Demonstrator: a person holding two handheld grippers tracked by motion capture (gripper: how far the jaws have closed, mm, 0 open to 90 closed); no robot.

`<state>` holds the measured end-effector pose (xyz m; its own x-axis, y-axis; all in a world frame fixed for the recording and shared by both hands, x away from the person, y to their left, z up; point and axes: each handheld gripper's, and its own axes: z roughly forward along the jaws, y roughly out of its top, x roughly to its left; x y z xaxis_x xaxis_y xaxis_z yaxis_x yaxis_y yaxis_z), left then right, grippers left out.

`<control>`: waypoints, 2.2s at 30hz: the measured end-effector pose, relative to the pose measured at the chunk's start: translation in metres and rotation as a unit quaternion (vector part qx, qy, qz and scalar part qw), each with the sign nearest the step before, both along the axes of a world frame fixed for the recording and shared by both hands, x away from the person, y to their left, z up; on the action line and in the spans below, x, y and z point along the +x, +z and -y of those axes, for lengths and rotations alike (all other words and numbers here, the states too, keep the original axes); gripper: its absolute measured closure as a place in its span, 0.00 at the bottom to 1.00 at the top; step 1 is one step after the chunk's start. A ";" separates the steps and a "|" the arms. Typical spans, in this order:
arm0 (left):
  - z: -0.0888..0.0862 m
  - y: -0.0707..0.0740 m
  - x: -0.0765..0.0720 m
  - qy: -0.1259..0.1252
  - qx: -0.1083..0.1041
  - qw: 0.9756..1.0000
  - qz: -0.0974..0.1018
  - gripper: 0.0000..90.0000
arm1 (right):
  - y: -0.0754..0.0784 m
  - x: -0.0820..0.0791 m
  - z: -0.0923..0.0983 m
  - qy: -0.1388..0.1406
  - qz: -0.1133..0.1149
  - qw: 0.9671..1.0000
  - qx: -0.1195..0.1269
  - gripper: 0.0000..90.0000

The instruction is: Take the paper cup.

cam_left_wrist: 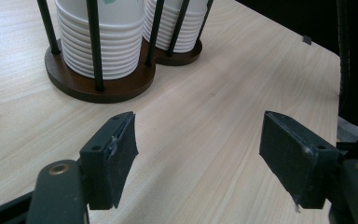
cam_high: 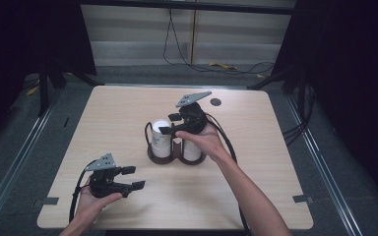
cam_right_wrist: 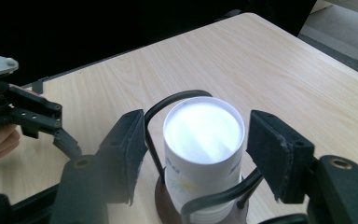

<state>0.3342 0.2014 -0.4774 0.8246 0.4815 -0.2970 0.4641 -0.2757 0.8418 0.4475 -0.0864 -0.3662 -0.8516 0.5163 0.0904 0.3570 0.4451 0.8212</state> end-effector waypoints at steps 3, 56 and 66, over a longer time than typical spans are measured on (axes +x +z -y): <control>0.000 0.000 0.000 0.000 0.000 1.000 0.001 0.30 | 0.001 0.003 -0.004 -0.002 -0.002 1.000 -0.007 0.40; -0.002 0.000 0.000 0.000 0.003 1.000 0.001 0.30 | -0.012 0.035 -0.049 0.037 -0.082 0.979 -0.183 0.37; -0.002 0.000 0.001 0.001 0.003 1.000 -0.001 0.30 | -0.012 0.036 -0.052 0.040 -0.087 0.974 -0.204 0.37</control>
